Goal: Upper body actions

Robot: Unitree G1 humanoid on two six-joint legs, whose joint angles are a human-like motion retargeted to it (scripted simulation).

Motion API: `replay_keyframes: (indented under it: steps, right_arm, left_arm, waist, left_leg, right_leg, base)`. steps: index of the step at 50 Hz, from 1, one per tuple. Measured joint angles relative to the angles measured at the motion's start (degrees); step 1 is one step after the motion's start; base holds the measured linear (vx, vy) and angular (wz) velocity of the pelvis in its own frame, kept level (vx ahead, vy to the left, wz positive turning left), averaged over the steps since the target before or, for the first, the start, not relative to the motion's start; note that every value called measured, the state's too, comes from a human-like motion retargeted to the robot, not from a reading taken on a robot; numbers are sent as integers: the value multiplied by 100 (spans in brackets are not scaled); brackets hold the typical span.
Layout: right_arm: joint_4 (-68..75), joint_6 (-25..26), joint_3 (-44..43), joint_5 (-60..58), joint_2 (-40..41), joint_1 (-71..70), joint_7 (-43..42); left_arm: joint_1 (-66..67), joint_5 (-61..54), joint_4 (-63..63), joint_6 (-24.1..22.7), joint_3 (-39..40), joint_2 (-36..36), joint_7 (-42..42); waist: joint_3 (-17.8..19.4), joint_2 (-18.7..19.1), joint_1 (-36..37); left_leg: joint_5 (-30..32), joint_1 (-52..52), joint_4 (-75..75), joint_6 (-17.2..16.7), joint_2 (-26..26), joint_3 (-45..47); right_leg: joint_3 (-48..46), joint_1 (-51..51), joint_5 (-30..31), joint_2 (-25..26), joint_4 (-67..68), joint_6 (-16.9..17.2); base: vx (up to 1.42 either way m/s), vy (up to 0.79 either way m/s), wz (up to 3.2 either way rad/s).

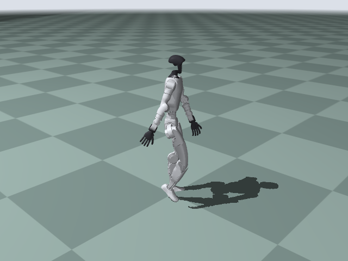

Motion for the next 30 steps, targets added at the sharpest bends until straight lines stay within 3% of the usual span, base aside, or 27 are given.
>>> replay_keyframes:
  steps: [5,11,15,17,20,22,23,26,30]
  right_arm:
    - [0,-203,-215,297,128,9,385]
    - [0,-78,202,404,562,-169,473]
    - [0,-146,1135,236,1017,-805,242]
    - [-14,-364,1710,18,1284,-1244,383]
    - [-597,-717,2365,-372,1633,-1970,1365]
    - [-1367,-1064,2548,-430,1726,-2293,2310]
    - [-1699,-1251,2609,-425,1743,-2403,2791]
    - [-2484,-1521,2569,-435,1700,-2836,3955]
    - [-2996,-1705,2655,-417,1729,-3167,3509]
  left_arm:
    - [-154,362,-61,-25,95,106,369]
    - [733,590,187,30,-152,82,412]
    - [1924,553,462,-32,74,272,863]
    - [2553,475,708,-193,241,446,1205]
    - [3090,426,1212,-145,605,794,1585]
    - [3434,365,1380,79,792,1061,1661]
    - [3703,306,1380,224,875,1142,1660]
    - [4152,72,1380,726,1039,1247,1327]
    - [4321,-103,1380,611,1506,1143,1274]
  waist:
    - [145,87,-353]
    - [-271,-152,6]
    - [-508,-341,-17]
    - [-539,-417,226]
    - [-438,-542,481]
    - [-401,-520,679]
    - [-409,-590,795]
    - [-248,-512,1037]
    - [-48,-489,1027]
  left_leg:
    - [-66,26,142,43,129,-67]
    - [-239,250,98,67,-356,195]
    - [-606,184,659,-68,-519,216]
    - [-538,-2,1376,-202,-395,488]
    - [495,-1071,3747,-472,365,455]
    - [833,-2128,5234,-152,724,73]
    - [793,-2478,5663,-108,567,-167]
    - [343,-3017,6740,172,1170,2]
    - [84,-3202,7180,241,1298,98]
  right_leg:
    - [222,7,-87,561,-172,312]
    - [393,1271,42,621,-2321,428]
    - [226,2105,-1311,490,-3741,492]
    - [560,2216,-1302,470,-4247,365]
    - [586,2200,-986,287,-4692,441]
    - [619,2045,-904,349,-4756,405]
    - [734,1997,-882,295,-4739,387]
    - [811,2000,-912,356,-4641,310]
    - [878,2086,-974,318,-4595,280]
  base:
    - [4,5,6]
    - [19,2,-25]
    - [13,-5,-2]
    - [7,-11,-82]
    - [-26,-20,-43]
    - [-24,-24,-3]
    - [-1,-14,-18]
    - [-1,-6,-16]
    - [-10,5,8]
